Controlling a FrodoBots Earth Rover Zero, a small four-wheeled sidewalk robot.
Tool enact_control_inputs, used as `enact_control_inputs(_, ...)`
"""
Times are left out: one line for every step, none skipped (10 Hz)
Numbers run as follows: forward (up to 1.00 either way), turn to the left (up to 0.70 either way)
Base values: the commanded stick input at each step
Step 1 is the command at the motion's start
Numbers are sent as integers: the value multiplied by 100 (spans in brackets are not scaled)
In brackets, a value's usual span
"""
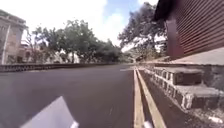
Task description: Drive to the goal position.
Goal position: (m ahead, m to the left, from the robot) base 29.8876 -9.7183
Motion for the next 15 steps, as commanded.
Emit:
enact_control_inputs(45, 0)
enact_control_inputs(45, 0)
enact_control_inputs(45, 0)
enact_control_inputs(45, 0)
enact_control_inputs(45, 0)
enact_control_inputs(45, 0)
enact_control_inputs(45, 0)
enact_control_inputs(45, 0)
enact_control_inputs(45, 0)
enact_control_inputs(45, 0)
enact_control_inputs(45, 0)
enact_control_inputs(45, 0)
enact_control_inputs(45, 0)
enact_control_inputs(45, 0)
enact_control_inputs(45, 0)
